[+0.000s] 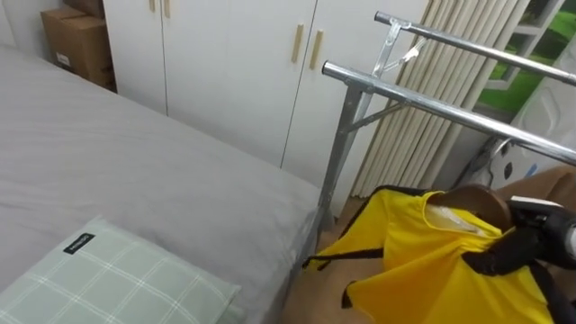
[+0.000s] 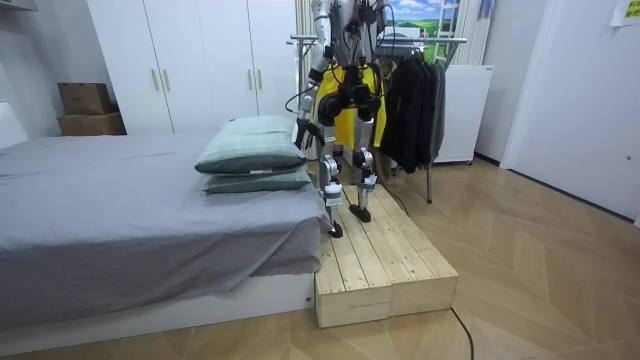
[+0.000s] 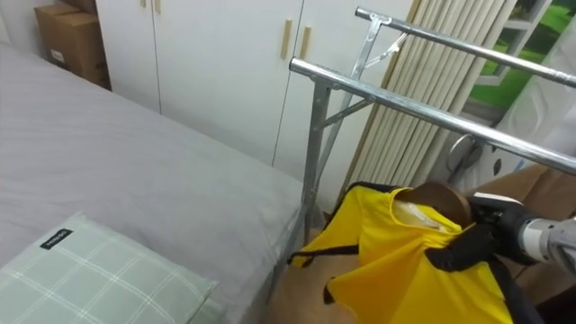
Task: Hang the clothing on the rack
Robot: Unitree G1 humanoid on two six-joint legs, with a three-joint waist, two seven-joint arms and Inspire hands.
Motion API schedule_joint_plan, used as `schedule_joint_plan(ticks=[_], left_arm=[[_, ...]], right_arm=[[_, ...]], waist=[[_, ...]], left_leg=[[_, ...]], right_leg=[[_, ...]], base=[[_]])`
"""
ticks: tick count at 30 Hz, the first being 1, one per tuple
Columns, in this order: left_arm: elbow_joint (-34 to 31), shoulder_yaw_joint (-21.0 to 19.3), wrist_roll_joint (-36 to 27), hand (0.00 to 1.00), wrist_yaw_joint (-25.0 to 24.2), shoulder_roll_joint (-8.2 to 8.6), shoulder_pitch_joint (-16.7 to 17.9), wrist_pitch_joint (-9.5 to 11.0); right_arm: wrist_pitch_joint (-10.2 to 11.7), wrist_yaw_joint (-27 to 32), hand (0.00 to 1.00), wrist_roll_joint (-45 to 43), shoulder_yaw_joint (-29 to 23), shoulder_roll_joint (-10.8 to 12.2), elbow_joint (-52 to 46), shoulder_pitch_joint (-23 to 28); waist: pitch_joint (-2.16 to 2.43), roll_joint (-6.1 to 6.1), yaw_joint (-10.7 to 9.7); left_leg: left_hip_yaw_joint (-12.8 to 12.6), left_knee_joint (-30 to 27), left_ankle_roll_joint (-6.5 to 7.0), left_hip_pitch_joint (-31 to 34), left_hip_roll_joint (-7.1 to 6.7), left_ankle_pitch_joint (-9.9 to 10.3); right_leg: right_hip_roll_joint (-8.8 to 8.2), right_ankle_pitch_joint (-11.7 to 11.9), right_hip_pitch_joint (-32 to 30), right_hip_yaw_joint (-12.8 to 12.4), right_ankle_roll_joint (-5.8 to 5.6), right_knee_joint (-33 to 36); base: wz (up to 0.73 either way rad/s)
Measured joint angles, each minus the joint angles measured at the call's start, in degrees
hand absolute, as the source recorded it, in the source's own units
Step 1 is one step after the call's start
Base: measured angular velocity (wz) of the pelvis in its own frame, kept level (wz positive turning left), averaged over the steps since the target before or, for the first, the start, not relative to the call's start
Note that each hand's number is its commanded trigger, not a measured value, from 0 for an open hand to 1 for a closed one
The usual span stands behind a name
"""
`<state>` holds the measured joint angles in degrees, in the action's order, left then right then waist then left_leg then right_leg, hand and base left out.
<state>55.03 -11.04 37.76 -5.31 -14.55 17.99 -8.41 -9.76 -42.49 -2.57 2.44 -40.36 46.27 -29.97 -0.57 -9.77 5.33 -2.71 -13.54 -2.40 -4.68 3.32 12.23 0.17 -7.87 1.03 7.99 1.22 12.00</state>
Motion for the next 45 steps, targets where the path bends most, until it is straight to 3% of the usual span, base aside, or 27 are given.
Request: schedule_joint_plan(ticks=[10, 16, 22, 27, 35, 45], left_arm=[[0.65, 0.15, -0.02, 0.0, 0.01, -0.2, -0.83, 1.4], [0.66, 0.55, -0.08, 0.0, 0.01, -0.35, -0.85, 1.71], [0.66, 0.52, -0.07, 0.0, 0.0, -0.49, -1.44, 2.16], [0.67, -0.29, -0.03, 0.0, 0.0, -0.56, -1.42, 2.14], [0.67, -1.14, -0.05, 0.0, -0.01, -1.95, -1.38, 2.15], [0.66, -0.91, -0.08, 0.0, -0.01, -1.98, -1.4, 2.53]], right_arm=[[0.31, 0.23, 1.0, 0.26, 0.47, 0.01, 0.42, 0.7], [0.73, 1.42, 1.0, 0.29, 0.47, 0.0, 1.23, 0.7], [1.57, 2.37, 1.0, 1.79, 0.46, -0.08, 8.26, 0.09], [1.46, 1.55, 1.0, 2.78, 0.45, -0.18, 11.58, -0.2], [0.9, 0.36, 1.0, 3.05, 0.45, -0.19, 13.81, -0.23], [0.9, -0.14, 1.0, 3.07, 0.44, -0.64, 13.8, -1.05]], waist=[[-0.11, 0.12, 2.14], [-0.14, 0.2, 2.1], [-0.08, 0.09, 1.94], [0.16, -0.77, 2.1], [0.28, -3.37, 2.44], [0.26, -3.28, 2.26]], left_leg=[[-0.37, -2.0, 0.82, 0.14, -0.04, 1.14], [-0.17, -2.28, 0.93, 0.41, -0.07, 1.28], [1.06, -3.83, 0.89, 2.06, -0.07, 1.82], [0.98, -3.59, 0.9, 2.43, -0.12, 1.84], [0.98, -4.33, 0.9, 2.57, -0.24, 1.86], [1.1, -6.35, 1.35, 3.19, -0.26, 2.51]], right_leg=[[-0.27, 0.02, 0.06, -0.03, -0.15, 1.36], [-0.75, -0.1, 0.01, 0.32, -0.34, 1.66], [-0.78, -0.18, -0.4, 1.34, -0.44, 1.53], [-0.8, -0.23, -1.09, 1.28, -0.47, 1.78], [-0.64, -0.23, -0.88, 1.36, -0.47, 1.76], [-0.83, -0.21, -0.86, 1.55, -0.52, 2.74]], base=[[-0.01], [0.01], [0.09], [0.0], [0.0], [0.0]])
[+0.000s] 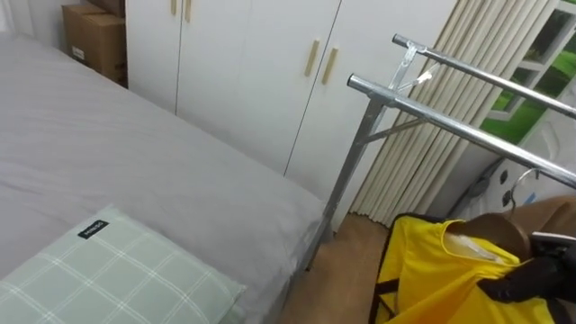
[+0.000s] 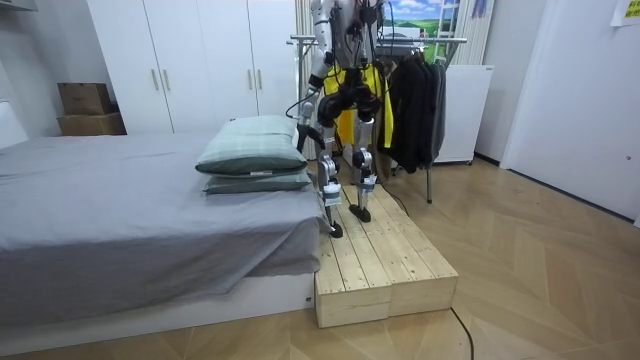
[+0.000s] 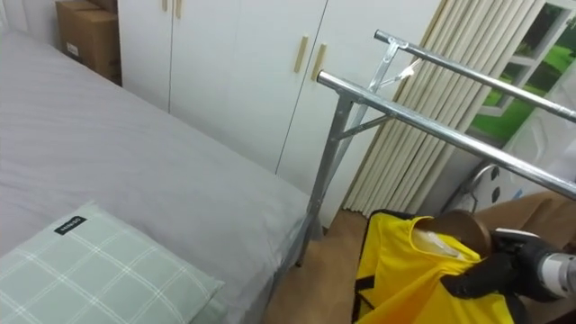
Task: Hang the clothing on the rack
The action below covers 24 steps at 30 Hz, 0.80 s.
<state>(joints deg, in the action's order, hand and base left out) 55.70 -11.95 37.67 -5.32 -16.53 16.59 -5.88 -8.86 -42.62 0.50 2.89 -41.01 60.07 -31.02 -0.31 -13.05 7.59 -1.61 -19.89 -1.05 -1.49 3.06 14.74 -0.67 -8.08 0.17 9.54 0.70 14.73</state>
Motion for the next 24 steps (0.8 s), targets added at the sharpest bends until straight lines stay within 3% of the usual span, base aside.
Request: schedule_joint_plan(ticks=[6, 8, 13, 20, 22, 24], left_arm=[[-0.48, 2.31, 0.13, 0.0, -0.82, -0.05, -0.02, 0.35], [-0.5, 2.29, 0.65, 0.0, -2.59, -0.03, -0.02, 0.88], [-0.47, 3.2, 0.58, 0.0, -4.41, 0.01, -0.05, 1.59], [-0.13, 3.45, 0.53, 0.0, -4.4, 0.21, -0.11, 1.8], [-0.1, 4.09, 0.49, 0.0, -4.4, 0.29, -0.34, 2.06], [-0.1, 4.32, 0.49, 0.0, -4.39, 0.3, -0.3, 2.23]], right_arm=[[0.0, -0.17, 1.0, -0.02, -0.21, -0.2, -0.03, -0.1], [0.01, -0.96, 1.0, -0.08, -0.22, -0.47, -0.04, -0.17], [0.09, -2.15, 1.0, -0.04, -0.21, -1.74, -0.07, -0.21], [0.07, -1.87, 1.0, 2.62, -0.16, -3.92, -0.13, -0.81], [0.05, -1.69, 1.0, 3.25, 0.31, -5.02, -0.04, -0.96], [0.04, -1.71, 1.0, 3.76, 0.34, -5.5, 0.12, -0.96]], waist=[[0.07, 1.38, -0.8], [0.32, 1.92, -1.03], [-0.01, 2.74, -0.82], [-0.34, 3.35, -0.51], [-0.33, 4.43, -0.37], [-0.34, 5.34, -1.18]], left_leg=[[0.27, -2.99, 0.62, 2.58, 0.16, 1.24], [0.18, -4.1, 1.22, 3.36, -0.2, 1.82], [-0.08, -6.21, 1.71, 3.81, -0.68, 3.54], [0.1, -8.76, 2.31, 4.19, -0.36, 5.04], [1.46, -11.69, 2.37, 5.39, -0.27, 6.21], [2.67, -14.27, 2.24, 6.78, -0.01, 7.18]], right_leg=[[-0.35, 0.23, -1.23, 0.54, -0.3, 0.86], [-0.75, -0.06, -1.72, 0.3, -0.75, 2.21], [-1.2, -0.59, -2.33, 0.31, -1.6, 5.08], [-1.37, -0.54, -2.71, 3.79, -1.7, 6.26], [-1.05, -0.54, -2.83, 5.61, -1.58, 5.93], [-1.03, -1.22, -2.63, 7.35, -0.61, 5.95]], base=[[0.04], [0.0], [-0.02], [-0.04], [0.0], [0.11]])
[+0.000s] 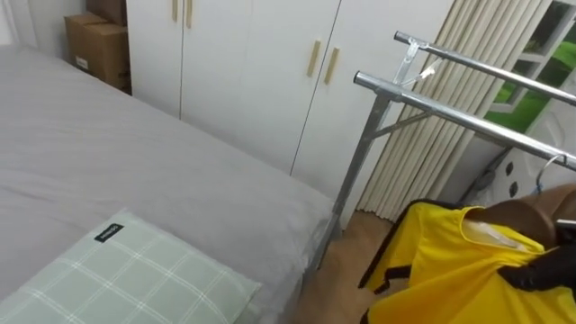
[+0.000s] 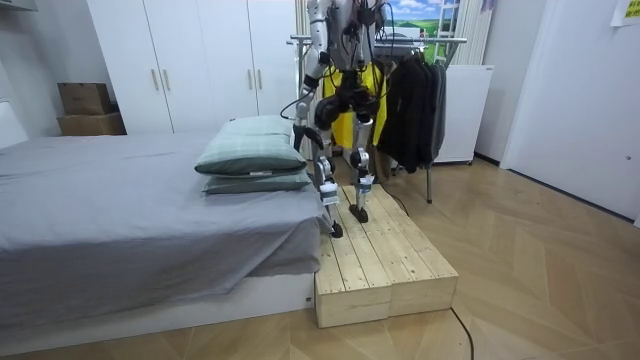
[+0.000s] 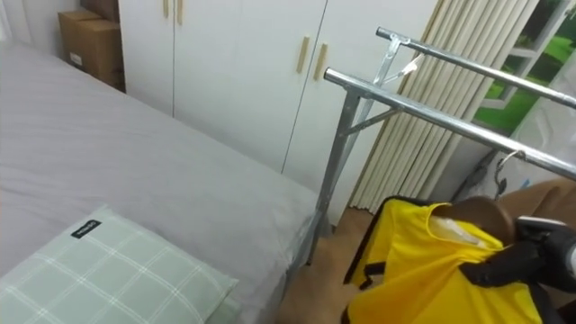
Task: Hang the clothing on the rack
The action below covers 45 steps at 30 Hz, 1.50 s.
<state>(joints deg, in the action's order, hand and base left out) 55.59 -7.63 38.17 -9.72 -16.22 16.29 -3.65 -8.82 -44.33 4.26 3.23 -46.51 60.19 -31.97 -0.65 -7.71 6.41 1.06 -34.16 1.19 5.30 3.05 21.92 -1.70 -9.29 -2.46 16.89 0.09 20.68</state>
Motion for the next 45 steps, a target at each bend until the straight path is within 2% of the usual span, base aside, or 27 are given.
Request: schedule_joint_plan(ticks=[2, 4, 6, 9, 11, 12, 13, 14, 16, 17, 18, 19, 20, 21, 23, 24, 25, 26, 32, 38, 45], left_arm=[[-0.01, -0.01, -0.27, 0.0, 0.01, -0.15, 0.04, 0.18], [-0.01, -0.01, -0.38, 0.0, 0.01, -0.15, 0.01, 0.15], [-0.02, -0.05, -0.31, 0.0, 0.01, -0.25, 0.01, -0.04], [-0.08, -0.39, -0.35, 0.0, 0.13, -0.71, 0.04, -1.87], [-0.13, -1.54, -0.38, 0.0, 0.19, -0.96, 0.04, -3.62], [-0.24, -1.66, -0.4, 0.0, 0.19, -1.19, 0.05, -4.0], [-0.44, -1.61, -0.42, 0.0, 0.19, -1.71, 0.05, -4.95], [-0.46, -1.46, -0.51, 0.0, 0.18, -2.33, 0.1, -5.49], [-0.47, -1.23, -0.47, 0.0, 0.18, -2.99, 0.1, -6.36], [-0.54, -1.4, -0.38, 0.0, 0.18, -3.43, 0.06, -6.7], [-0.56, -1.36, -0.41, 0.0, 0.18, -3.73, 0.05, -6.77], [-0.51, -1.39, -0.31, 0.0, 0.18, -4.12, 0.12, -6.82], [-1.01, -1.44, -0.08, 0.0, 0.18, -4.27, 0.07, -6.82], [-1.68, -1.44, 0.11, 0.0, 0.18, -4.28, 0.09, -6.82], [-2.54, -1.03, 0.03, 0.0, 0.2, -4.26, 0.05, -6.82], [-2.53, -1.03, 0.03, 0.0, 0.2, -4.27, 0.06, -6.82], [-2.33, -1.06, -0.06, 0.0, 0.23, -4.49, 0.13, -6.83], [-1.98, -1.05, -0.41, 0.0, 0.31, -4.53, 0.15, -6.84], [-1.45, -1.34, -0.23, 0.0, 0.44, -4.42, 0.38, -6.62], [-0.58, -1.33, -0.36, 0.0, 0.44, -4.34, 0.41, -6.34], [-2.6, -1.34, -0.35, 0.0, 0.44, -4.23, 0.66, -6.3]], right_arm=[[-0.15, -0.11, 1.0, -0.07, -0.02, -0.09, -0.27, 0.02], [-0.14, -0.12, 1.0, -0.07, -0.02, -0.38, -0.69, 0.01], [-0.1, -0.18, 1.0, -0.11, -0.02, -0.84, -1.35, 0.02], [0.5, -0.15, 1.0, -0.08, -0.13, -1.03, -3.52, -0.22], [1.27, -0.07, 1.0, -0.13, -0.36, -1.29, -4.05, -0.23], [1.27, -0.05, 1.0, -0.13, -0.36, -1.29, -4.03, -0.23], [1.27, -0.05, 1.0, -0.57, -0.13, -1.26, -4.01, -0.18], [1.28, -0.01, 1.0, -0.84, 0.1, -1.22, -4.15, -0.18], [1.59, 0.02, 1.0, -0.76, 0.17, -1.19, -4.53, -0.18], [1.92, 0.21, 1.0, -0.73, 0.15, -1.2, -4.55, -0.19], [1.92, 0.49, 1.0, -0.72, 0.18, -1.16, -4.55, -0.19], [1.88, 0.73, 1.0, -0.74, 0.13, -1.12, -4.65, -0.15], [1.81, 1.34, 1.0, -0.98, 0.1, -1.12, -5.0, -0.15], [1.78, 1.68, 1.0, -1.43, 0.06, -1.13, -5.33, -0.16], [1.76, 2.05, 1.0, -2.2, 0.57, -1.0, -5.38, -0.21], [1.76, 2.06, 1.0, -2.2, 0.7, -0.98, -5.27, -0.21], [1.76, 2.07, 1.0, -2.1, 1.69, -0.95, -5.02, -0.21], [1.76, 2.19, 1.0, -2.16, 2.22, -0.98, -4.94, -0.23], [2.2, 1.97, 1.0, -1.72, 2.24, -1.0, -4.94, -2.89], [2.59, 0.5, 1.0, -1.48, 2.32, -1.01, -4.9, -2.82], [2.56, -0.79, 1.0, -1.49, 2.31, -1.01, -4.83, -2.82]], waist=[[-0.11, 0.23, -1.37], [-0.14, 0.3, -1.49], [0.03, 0.04, -1.6], [0.51, -0.76, -1.87], [0.51, -0.85, -2.22], [0.45, -0.95, -2.44], [0.4, -1.03, -2.69], [0.33, -1.03, -2.52], [0.21, -1.02, -2.41], [0.01, -1.41, -2.5], [-0.39, -1.96, -2.49], [-0.37, -2.37, -2.49], [-0.29, -2.46, -2.22], [-0.33, -2.55, -1.95], [-0.41, -2.78, -0.44], [-0.31, -2.59, -0.23], [-0.3, -2.88, -0.11], [-0.26, -3.12, -0.66], [-0.18, -2.97, -3.55], [-0.17, -2.43, -4.54], [-0.14, -2.49, -4.32]], left_leg=[[0.93, -0.98, -0.03, 0.98, 0.1, 0.16], [1.43, -0.9, -0.17, 1.09, 0.16, 0.08], [1.28, -0.26, -0.51, 0.78, 0.14, -0.18], [0.92, 1.31, -1.07, -0.32, 0.61, -0.69], [0.33, -0.42, -2.23, -0.56, 2.2, -0.23], [-0.43, -1.81, -2.47, -0.25, 2.68, -0.16], [-3.18, -5.96, -2.97, 1.11, 4.23, -0.49], [-5.03, -10.24, -3.7, 2.45, 5.65, -1.54], [-5.52, -14.23, -3.61, 3.7, 6.64, -3.68], [-4.73, -15.09, -3.66, 4.16, 6.27, -4.82], [-4.52, -14.97, -3.66, 4.3, 6.06, -5.26], [-4.05, -13.55, -3.67, 4.59, 5.46, -5.11], [-3.35, -9.77, -3.42, 4.96, 3.9, -4.72], [-3.15, -7.72, -3.43, 5.47, 2.92, -4.72], [-2.55, 2.4, -3.93, 6.78, -0.91, -5.62], [-2.39, 4.46, -3.22, 6.86, -1.71, -7.42], [-2.49, 6.24, -1.16, 6.28, -2.25, -9.69], [-2.41, 8.03, -1.02, 5.02, -2.64, -10.33], [-1.81, 11.5, -1.5, 3.49, -2.84, -10.77], [-1.79, 13.32, -1.81, 2.05, -3.0, -10.96], [-1.59, 13.41, -2.15, 2.02, -2.94, -11.19]], right_leg=[[0.54, -0.65, -0.01, 0.53, 0.31, 0.0], [0.72, -1.15, -0.08, 0.35, -0.14, -0.05], [0.72, -1.5, -0.12, 0.33, -0.02, -0.04], [0.99, -2.91, -0.17, 0.26, 1.03, 0.39], [1.34, -4.81, 0.24, 0.92, 1.96, 1.75], [1.41, -5.44, 0.4, 1.01, 2.05, 2.31], [1.95, -6.75, 0.69, 0.74, 2.19, 3.5], [2.22, -7.96, 1.27, 0.78, 2.59, 4.53], [2.55, -9.08, 2.55, 1.1, 3.1, 4.65], [2.49, -9.36, 3.2, 1.24, 3.67, 4.65], [2.46, -9.2, 3.54, 1.19, 4.1, 4.64], [2.35, -9.45, 3.83, 1.17, 4.48, 4.48], [2.3, -9.21, 3.33, 1.01, 4.83, 3.83], [2.21, -9.07, 2.87, 0.86, 4.95, 3.69], [1.96, -8.33, 1.92, 0.24, 5.58, 2.53], [1.98, -8.29, 1.95, 0.18, 5.66, 2.09], [1.97, -8.15, 2.21, -0.11, 5.71, 1.28], [1.96, -7.63, 2.73, -0.17, 5.45, -0.36], [2.64, -6.2, 4.94, 0.24, 5.44, -4.94], [2.85, -5.83, 6.46, 0.37, 5.38, -7.11], [2.99, -5.83, 6.41, 0.4, 5.38, -7.18]], base=[[0.2], [0.02], [0.0], [-0.04], [0.06], [0.2], [0.21], [0.17], [0.12], [0.16], [0.16], [0.08], [0.0], [-0.17], [-0.31], [-0.29], [-0.1], [-0.06], [0.03], [0.01], [0.0]])
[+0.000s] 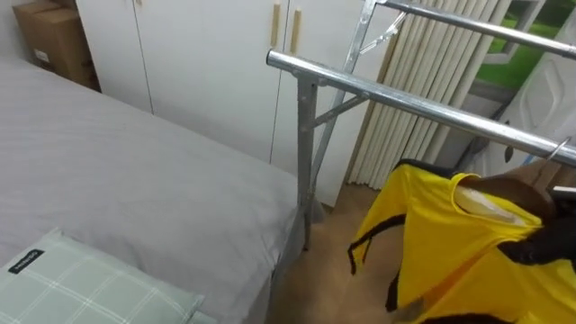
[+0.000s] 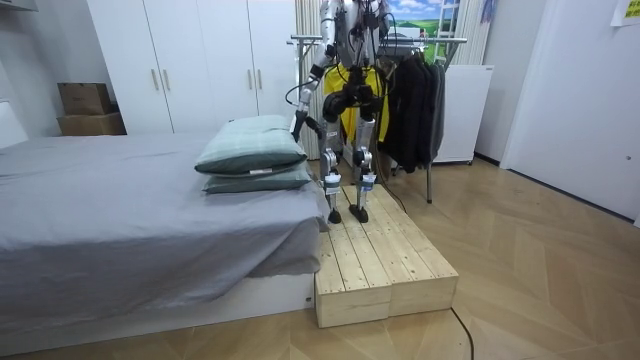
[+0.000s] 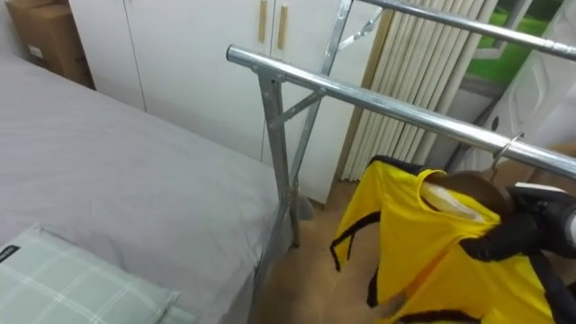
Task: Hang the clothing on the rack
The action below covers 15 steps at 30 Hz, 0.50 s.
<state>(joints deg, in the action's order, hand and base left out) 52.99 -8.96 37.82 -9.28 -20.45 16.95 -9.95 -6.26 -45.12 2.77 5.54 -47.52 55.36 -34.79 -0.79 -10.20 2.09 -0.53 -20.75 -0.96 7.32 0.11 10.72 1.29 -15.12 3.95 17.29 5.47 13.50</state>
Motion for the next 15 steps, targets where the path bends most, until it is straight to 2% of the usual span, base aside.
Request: schedule_joint_plan(ticks=[3, 9, 10, 11, 12, 15], left_arm=[[-0.02, 0.0, -0.09, 0.0, 0.0, 0.02, -0.01, 0.26], [-0.03, 0.02, -0.11, 0.0, 0.0, 0.04, -0.08, 0.98], [-0.03, 0.02, -0.11, 0.0, 0.0, 0.04, -0.08, 1.26], [-0.03, 0.03, -0.11, 0.0, 0.0, 0.04, -0.08, 1.4], [-0.04, 0.03, -0.13, 0.0, 0.0, 0.04, -0.08, 1.45], [-0.1, 0.23, -1.92, 0.0, 0.03, -0.08, -0.07, 1.51]], right_arm=[[-0.06, -0.69, 1.0, 0.0, 0.02, 0.05, 0.0, 0.01], [-0.19, -0.85, 1.0, -0.12, 0.11, 0.2, 0.23, 0.47], [-0.2, -0.84, 0.71, -0.12, 0.12, 0.2, 0.31, 0.56], [-0.21, -0.84, 0.59, -0.13, 0.13, 0.23, 0.41, 0.61], [-0.21, -0.83, 0.0, -0.12, 0.18, 0.23, 0.49, 0.61], [-0.21, -0.15, 0.0, -0.06, 1.8, 0.37, 0.58, 0.6]], waist=[[0.05, -0.07, 0.35], [0.01, -0.25, 2.36], [-0.01, -0.3, 2.77], [-0.02, -0.34, 2.89], [-0.02, -0.36, 2.96], [-0.11, -0.6, 3.06]], left_leg=[[-0.1, 0.0, -0.02, -0.13, 0.0, -0.08], [-0.26, 0.09, -0.02, -1.29, -0.44, -0.09], [-0.19, 0.12, -0.02, -1.41, -0.44, -0.09], [-0.14, 0.13, -0.02, -1.47, -0.46, -0.09], [-0.18, 0.15, -0.01, -1.5, -0.46, -0.1], [-0.22, 0.4, -0.01, -1.8, -0.46, -0.1]], right_leg=[[0.06, 0.01, 0.17, -0.14, 0.01, -0.6], [0.14, 0.11, 1.06, -1.12, 0.2, -0.89], [0.17, 0.11, 1.06, -1.35, 0.2, -0.87], [0.17, 0.11, 1.12, -1.37, 0.2, -0.85], [0.17, 0.11, 1.13, -1.39, 0.2, -0.84], [0.17, 0.11, 1.27, -1.55, 0.2, -0.86]], base=[[-0.04], [-0.08], [-0.07], [-0.04], [0.0], [-0.01]])
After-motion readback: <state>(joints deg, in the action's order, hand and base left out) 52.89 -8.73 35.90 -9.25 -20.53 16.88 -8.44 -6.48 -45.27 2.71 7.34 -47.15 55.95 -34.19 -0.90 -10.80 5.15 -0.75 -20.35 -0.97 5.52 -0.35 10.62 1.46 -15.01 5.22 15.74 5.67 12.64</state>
